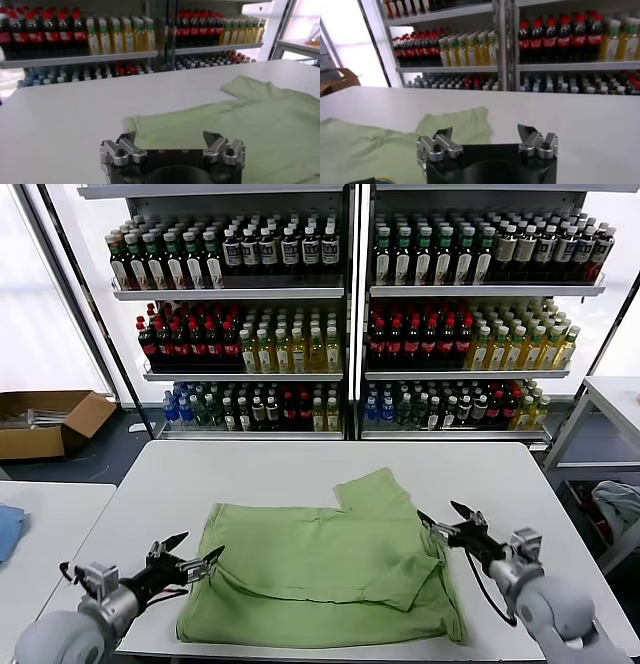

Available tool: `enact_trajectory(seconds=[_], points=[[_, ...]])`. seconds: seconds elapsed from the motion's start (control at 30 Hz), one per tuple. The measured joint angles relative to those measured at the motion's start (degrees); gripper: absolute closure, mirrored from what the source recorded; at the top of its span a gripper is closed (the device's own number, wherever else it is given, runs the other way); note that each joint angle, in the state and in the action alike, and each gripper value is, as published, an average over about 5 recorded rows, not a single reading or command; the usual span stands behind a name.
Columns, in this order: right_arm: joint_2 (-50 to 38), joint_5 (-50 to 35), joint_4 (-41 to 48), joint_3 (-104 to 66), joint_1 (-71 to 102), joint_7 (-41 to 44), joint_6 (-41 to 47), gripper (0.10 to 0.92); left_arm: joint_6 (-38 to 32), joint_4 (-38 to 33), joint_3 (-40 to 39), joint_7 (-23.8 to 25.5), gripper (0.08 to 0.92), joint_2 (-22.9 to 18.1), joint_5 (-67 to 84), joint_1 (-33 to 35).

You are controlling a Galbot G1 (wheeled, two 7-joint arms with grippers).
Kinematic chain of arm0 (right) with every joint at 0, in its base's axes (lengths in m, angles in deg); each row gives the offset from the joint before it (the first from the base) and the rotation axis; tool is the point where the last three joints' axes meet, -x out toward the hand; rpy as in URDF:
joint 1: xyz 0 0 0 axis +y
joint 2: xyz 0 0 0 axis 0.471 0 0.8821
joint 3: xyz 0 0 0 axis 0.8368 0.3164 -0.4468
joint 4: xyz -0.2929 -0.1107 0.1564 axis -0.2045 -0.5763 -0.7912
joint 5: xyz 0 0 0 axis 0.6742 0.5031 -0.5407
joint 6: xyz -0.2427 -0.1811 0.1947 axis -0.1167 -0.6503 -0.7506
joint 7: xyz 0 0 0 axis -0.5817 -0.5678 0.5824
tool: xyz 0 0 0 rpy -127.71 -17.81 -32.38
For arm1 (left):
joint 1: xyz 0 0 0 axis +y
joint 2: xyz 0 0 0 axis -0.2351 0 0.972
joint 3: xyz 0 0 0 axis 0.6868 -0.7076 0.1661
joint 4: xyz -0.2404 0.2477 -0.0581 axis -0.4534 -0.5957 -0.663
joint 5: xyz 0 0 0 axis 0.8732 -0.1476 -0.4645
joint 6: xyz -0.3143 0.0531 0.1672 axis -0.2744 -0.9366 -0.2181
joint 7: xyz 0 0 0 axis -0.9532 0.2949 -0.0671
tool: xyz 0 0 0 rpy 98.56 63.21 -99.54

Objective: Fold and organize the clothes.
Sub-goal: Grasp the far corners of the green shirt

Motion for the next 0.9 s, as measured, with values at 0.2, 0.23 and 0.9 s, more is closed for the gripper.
enact_trajectory(seconds=[0.2, 0.23, 0.9], points=[[1.24, 0.65, 9.83, 6.44, -10.68, 1.29, 1.49, 0.203, -0.23, 8.79, -7.97, 0.34, 0.177, 2.28, 1.44, -10.79], [1.55, 0.8, 11.27, 7.35, -12.16, 1.35, 1.66, 0.203, -0.23, 10.21, -9.29, 0.38, 0.177, 2.47, 1.58, -12.54], [7.43, 3.93, 29.0, 18.33, -27.95, 3.3, 2.85, 0.247, 0.1, 25.49, -23.05, -0.03, 0.22, 1.44, 2.52, -29.69]])
